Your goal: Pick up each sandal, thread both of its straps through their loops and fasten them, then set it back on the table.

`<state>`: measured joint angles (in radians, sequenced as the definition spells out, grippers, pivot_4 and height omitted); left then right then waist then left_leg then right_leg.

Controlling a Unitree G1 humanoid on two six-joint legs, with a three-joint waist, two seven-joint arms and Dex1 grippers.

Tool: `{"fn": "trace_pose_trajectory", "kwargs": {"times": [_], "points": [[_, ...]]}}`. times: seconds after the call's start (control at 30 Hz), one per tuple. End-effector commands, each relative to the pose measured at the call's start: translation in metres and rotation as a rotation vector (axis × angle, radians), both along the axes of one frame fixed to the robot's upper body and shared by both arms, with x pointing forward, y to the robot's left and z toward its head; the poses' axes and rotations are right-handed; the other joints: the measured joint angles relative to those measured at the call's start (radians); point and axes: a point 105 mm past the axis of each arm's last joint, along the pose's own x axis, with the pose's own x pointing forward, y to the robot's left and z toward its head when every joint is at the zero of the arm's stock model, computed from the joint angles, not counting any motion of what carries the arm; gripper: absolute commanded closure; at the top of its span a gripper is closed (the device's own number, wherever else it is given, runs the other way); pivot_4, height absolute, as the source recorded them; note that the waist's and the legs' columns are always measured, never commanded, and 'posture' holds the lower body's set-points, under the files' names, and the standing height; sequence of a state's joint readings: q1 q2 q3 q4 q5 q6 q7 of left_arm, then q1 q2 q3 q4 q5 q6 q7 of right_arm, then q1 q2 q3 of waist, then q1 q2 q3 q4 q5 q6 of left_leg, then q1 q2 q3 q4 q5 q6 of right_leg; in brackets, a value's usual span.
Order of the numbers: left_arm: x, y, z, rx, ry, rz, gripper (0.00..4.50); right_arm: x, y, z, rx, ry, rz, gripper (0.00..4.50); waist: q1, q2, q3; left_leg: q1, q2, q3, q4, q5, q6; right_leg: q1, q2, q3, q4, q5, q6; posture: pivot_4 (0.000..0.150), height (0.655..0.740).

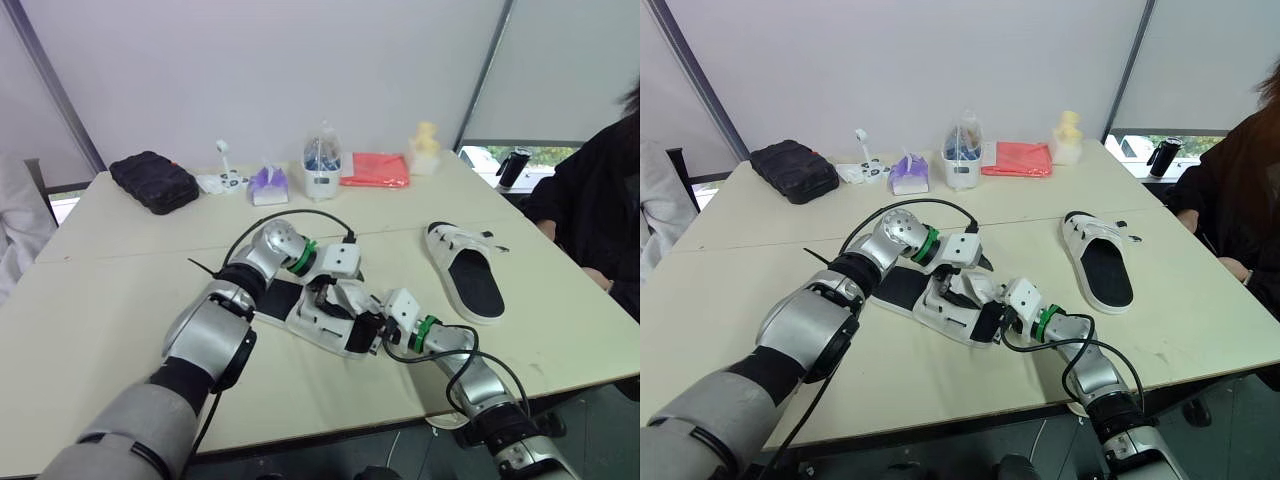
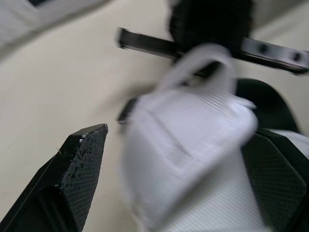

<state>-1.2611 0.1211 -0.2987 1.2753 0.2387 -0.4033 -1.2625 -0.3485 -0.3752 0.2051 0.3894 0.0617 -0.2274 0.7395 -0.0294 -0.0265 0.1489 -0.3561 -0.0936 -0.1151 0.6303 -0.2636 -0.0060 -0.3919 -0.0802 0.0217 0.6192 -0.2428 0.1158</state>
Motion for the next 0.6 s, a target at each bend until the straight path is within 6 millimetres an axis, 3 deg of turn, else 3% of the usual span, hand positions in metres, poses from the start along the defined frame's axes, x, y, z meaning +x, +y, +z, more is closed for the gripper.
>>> {"fn": "trace_pose_trajectory", "kwargs": {"times": [0.03,0.33,0.5,0.6], "points": [[0.009,-0.009,0.019,-0.117,0.025,0.084,0.07,-0.02,-0.009,-0.058,-0.121,0.226,-0.002,4.5,-0.001,0.0,0.0,0.0,0.0,0.0,0.0,0.0,0.0,0.0,0.0,0.0,0.0,0.0,0.0,0.15,0.74],[0.027,-0.005,0.021,-0.221,0.242,0.361,0.07,-0.019,-0.008,-0.058,-0.118,0.225,-0.003,4.5,-0.006,0.0,0.0,0.0,0.0,0.0,0.0,0.0,0.0,0.0,0.0,-0.001,0.0,0.0,0.0,0.15,0.74],[0.016,-0.009,0.008,-0.212,0.448,0.387,0.07,-0.02,-0.008,-0.059,-0.116,0.227,-0.005,4.5,-0.007,0.0,0.0,0.0,0.0,0.0,0.0,0.0,0.0,0.0,0.0,-0.001,0.0,0.0,0.0,0.15,0.74],[0.015,-0.016,0.013,-0.282,0.565,0.428,0.07,-0.022,-0.008,-0.06,-0.114,0.227,-0.01,4.5,-0.008,0.0,0.0,0.0,0.0,0.0,0.0,0.0,0.0,0.0,0.001,-0.001,0.0,0.0,0.0,0.15,0.74]]}}
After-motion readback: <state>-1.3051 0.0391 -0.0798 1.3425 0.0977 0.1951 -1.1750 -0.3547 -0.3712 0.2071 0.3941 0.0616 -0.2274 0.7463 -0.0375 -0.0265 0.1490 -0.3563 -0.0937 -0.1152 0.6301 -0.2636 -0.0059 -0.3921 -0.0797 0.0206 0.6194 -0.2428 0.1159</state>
